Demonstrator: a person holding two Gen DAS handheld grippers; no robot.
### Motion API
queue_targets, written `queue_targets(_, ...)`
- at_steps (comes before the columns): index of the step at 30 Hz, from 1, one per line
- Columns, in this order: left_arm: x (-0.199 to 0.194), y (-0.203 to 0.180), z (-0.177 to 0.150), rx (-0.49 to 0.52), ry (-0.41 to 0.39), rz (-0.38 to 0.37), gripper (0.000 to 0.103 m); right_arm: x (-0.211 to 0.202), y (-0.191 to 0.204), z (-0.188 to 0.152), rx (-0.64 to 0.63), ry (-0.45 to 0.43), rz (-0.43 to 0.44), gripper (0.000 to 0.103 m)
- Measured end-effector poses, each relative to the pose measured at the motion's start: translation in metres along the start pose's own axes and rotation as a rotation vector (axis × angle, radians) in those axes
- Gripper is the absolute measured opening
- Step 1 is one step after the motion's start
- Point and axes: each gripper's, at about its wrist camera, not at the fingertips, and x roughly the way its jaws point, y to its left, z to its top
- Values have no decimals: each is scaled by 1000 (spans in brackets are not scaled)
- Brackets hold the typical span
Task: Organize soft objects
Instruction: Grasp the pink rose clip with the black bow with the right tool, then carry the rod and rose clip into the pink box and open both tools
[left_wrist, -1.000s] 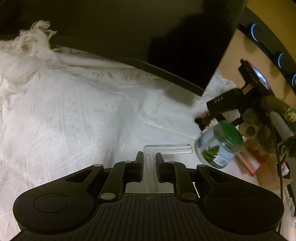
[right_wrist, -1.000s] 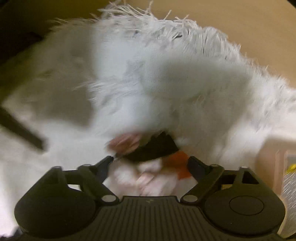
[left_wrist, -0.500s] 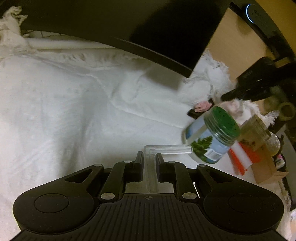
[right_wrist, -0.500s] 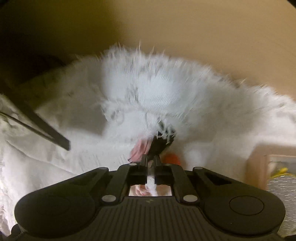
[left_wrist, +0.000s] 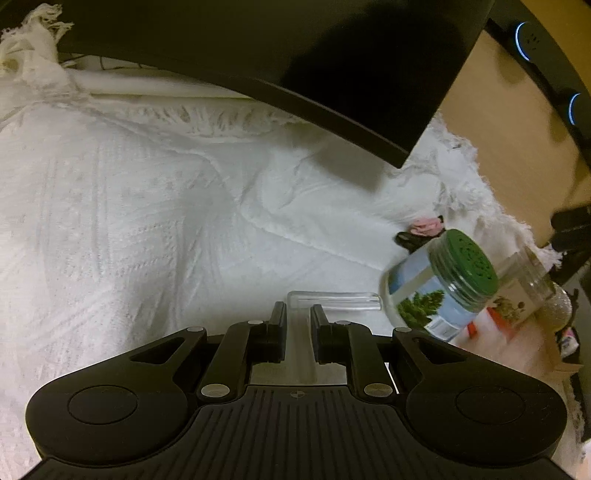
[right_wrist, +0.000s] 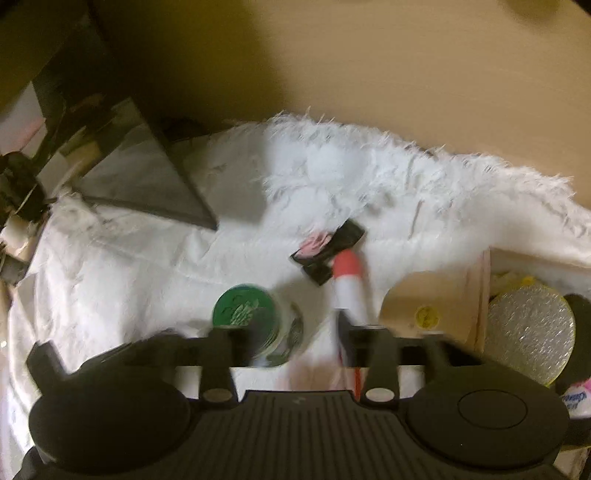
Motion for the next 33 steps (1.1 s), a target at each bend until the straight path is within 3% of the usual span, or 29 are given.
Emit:
queue_targets(4,4,-2,0,53,15,28,16,21,0,17,41,-33,-62,61)
queue_targets(11,-3,-12,10,139,-31,23,16,121,3,46,190,89,-138,61)
queue_targets(12,-5,-13,12,152,-36,27,16,134,4,49,192,98,-165,75)
queue_targets(14,-7,-12,16,160,-41,34,16,148,7,55,184,77,-236,76)
queue_targets(16,-7,-8,20,154,-41,49,16,154,13,60,146,38,-267,60)
queue_targets(18,-7,-2,24,145,-45,68,16,158,15,61,134,42,-271,31)
queue_targets(19,-8,1,25,137,-46,78,16,156,17,61,116,42,-272,25)
queue_targets(21,-9,9,30,112,-49,100,16,150,20,62,88,67,-215,24)
queue_targets(25,-16,19,44,71,-79,129,16,117,21,58,73,25,-147,22)
queue_targets(29,-39,7,71,72,-157,108,16,58,23,53,39,-60,-83,21)
queue_targets(33,-53,-36,99,136,-219,41,16,-24,20,43,-32,-197,-87,21)
